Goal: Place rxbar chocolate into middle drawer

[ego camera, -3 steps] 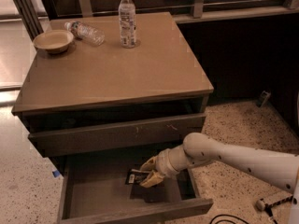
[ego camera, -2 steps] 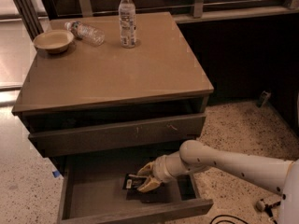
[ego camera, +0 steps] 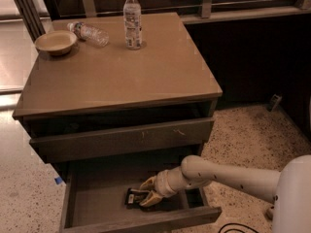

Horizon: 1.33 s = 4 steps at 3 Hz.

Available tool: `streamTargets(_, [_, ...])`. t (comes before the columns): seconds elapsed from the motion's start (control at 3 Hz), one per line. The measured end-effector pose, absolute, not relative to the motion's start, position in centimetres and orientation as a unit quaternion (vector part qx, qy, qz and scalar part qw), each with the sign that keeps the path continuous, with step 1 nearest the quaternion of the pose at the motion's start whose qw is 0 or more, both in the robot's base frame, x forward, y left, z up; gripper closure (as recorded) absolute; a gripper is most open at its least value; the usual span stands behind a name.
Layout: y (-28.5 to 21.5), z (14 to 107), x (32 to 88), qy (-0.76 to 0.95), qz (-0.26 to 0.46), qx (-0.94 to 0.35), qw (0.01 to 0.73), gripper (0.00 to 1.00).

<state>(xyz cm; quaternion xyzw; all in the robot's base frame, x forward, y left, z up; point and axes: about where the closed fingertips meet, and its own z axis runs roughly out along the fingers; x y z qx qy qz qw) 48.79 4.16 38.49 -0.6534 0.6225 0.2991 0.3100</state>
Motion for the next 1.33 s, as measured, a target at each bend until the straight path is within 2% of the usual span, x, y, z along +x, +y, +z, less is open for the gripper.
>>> streamTargets(0.33, [4.16,38.49,48.78,0.623,0.299,-0.653,0.310,0.81])
streamTargets(1.33, [4.17,38.49,48.78,0.622,0.299,-0.653,0.310,0.11])
